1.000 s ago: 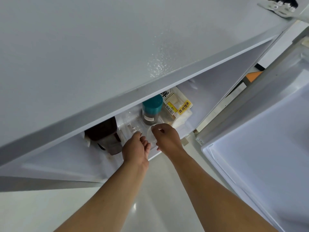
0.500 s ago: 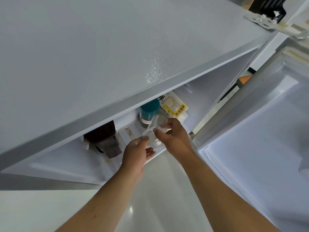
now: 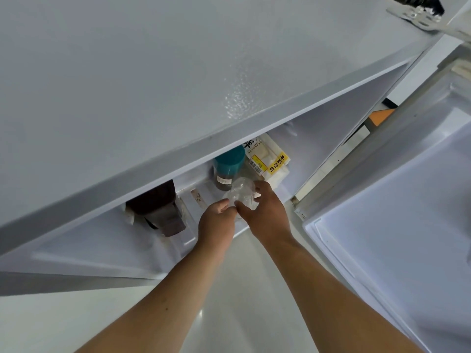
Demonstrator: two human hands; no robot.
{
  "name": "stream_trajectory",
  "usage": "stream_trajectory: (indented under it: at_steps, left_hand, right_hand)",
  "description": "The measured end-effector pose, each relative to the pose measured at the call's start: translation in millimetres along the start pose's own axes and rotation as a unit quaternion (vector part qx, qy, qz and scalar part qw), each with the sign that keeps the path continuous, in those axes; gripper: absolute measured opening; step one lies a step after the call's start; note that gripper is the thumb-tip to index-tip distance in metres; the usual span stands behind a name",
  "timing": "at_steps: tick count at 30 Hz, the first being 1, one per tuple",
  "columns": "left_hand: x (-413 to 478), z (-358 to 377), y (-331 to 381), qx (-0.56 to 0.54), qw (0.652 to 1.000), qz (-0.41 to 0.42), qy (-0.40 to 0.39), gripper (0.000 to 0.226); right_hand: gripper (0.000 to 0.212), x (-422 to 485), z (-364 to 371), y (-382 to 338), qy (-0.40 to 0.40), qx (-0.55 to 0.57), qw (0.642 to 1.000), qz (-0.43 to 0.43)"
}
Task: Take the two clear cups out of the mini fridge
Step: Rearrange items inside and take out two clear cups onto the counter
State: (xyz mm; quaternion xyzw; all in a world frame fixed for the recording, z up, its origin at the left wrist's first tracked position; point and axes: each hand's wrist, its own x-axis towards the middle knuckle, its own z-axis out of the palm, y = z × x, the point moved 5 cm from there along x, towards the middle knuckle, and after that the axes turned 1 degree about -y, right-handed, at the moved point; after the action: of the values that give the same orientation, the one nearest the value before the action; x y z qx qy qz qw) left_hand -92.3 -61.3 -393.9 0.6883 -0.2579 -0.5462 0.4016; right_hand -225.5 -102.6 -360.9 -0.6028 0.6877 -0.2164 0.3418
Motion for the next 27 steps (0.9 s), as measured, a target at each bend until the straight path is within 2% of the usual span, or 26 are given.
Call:
stream_trajectory:
  at_steps: [4,7,9,14,17,20,24,27]
  left_hand:
    - [-4,3,3,-0.007,1.000,-0.013,-0.012,0.036]
    - [-13,-12,9,-0.007,1.000,0.019,0.012,0.024]
    - [-27,-31,12,-0.057,0.996,0.042,0.047,0.017]
    - [-67,-72,21,-0.179,0.975,0.018,0.134,0.035]
    - [-81,-74,31,-0.220,0.964,0.009,0.147,0.047]
    - [-86,-75,39,-0.235,0.959,-0.001,0.159,0.054]
    - [-88,-80,43,-0.246,0.950,0.005,0.190,0.050]
    - [-88,-80,46,-0.232,0.955,0.009,0.187,0.045]
  right_hand:
    - [0.070,-2,-1,5,-0.006,-0.010,1.000,0.006]
    - [0.070,-9,-10,9,0.008,-0.038,0.999,-0.011]
    - [0.068,-17,-18,9,0.028,-0.051,0.998,-0.028]
    - [0.038,-32,-29,-33,0.088,-0.034,0.989,-0.118]
    - [0.018,-31,-21,-81,0.037,0.002,0.987,-0.159]
    - [0.027,-26,-5,-130,-0.045,0.008,0.984,-0.171]
    - [0.039,-27,16,-167,-0.169,-0.013,0.975,-0.143]
    - [0.040,-29,18,-175,-0.198,-0.001,0.971,-0.132]
